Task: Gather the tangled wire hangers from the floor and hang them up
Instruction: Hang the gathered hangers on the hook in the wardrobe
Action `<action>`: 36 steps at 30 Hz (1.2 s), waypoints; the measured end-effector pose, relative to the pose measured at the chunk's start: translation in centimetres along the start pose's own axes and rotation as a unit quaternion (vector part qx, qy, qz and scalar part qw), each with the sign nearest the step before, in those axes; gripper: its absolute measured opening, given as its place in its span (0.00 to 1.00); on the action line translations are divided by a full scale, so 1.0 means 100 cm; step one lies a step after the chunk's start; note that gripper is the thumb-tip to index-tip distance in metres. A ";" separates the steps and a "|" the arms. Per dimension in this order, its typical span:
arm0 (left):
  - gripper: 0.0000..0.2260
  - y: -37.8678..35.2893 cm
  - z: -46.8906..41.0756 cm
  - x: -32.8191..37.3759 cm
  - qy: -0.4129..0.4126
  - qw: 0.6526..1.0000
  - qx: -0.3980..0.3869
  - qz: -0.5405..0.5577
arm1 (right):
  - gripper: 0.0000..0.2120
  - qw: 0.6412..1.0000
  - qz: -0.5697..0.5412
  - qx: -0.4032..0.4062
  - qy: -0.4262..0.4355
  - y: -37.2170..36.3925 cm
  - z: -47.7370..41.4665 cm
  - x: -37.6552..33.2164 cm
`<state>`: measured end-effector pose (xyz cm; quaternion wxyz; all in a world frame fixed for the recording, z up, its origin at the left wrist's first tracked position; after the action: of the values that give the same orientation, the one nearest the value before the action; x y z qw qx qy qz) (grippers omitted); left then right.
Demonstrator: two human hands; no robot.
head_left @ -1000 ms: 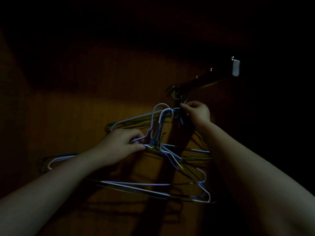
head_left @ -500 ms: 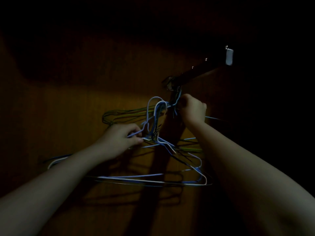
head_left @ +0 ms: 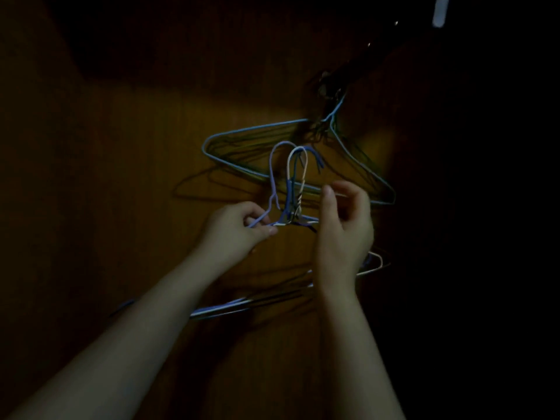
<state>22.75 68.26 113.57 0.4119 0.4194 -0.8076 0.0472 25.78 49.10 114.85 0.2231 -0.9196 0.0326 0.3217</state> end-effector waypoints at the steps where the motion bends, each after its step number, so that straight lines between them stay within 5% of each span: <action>1: 0.11 -0.002 0.008 0.000 0.011 1.000 -0.001 0.017 | 0.05 1.000 0.007 -0.004 -0.012 0.005 0.013 0.003; 6: 0.11 -0.014 0.044 -0.004 0.056 0.995 -0.025 0.080 | 0.11 0.983 0.126 -0.091 -0.096 0.006 0.053 0.035; 15: 0.09 -0.023 0.073 -0.011 0.119 0.987 -0.036 0.105 | 0.05 0.969 0.161 -0.135 -0.128 0.025 0.061 0.040; 29: 0.09 -0.023 0.088 -0.008 0.100 0.991 -0.065 0.061 | 0.10 0.967 0.226 -0.110 -0.029 0.045 0.050 0.029; 33: 0.09 -0.022 0.085 -0.008 0.100 0.989 -0.073 0.077 | 0.10 0.950 0.268 -0.160 0.005 0.038 0.044 0.030; 36: 0.09 -0.013 0.074 -0.006 0.091 0.989 -0.070 0.090 | 0.07 0.962 0.164 -0.219 -0.018 0.032 0.029 0.035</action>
<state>19.31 64.70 107.93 0.5063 0.3095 -0.8022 0.0653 26.19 47.74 109.44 -0.0393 -0.9222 0.1075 0.3694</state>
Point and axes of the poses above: each hand's wrist, its own z-axis away from the middle knuckle, its own y-axis out of the back of the hand, x = y × z, the point moved 10 cm from there along -z, towards the middle knuckle, and after that the axes turned 8 degrees about x, right-handed, at the moved point
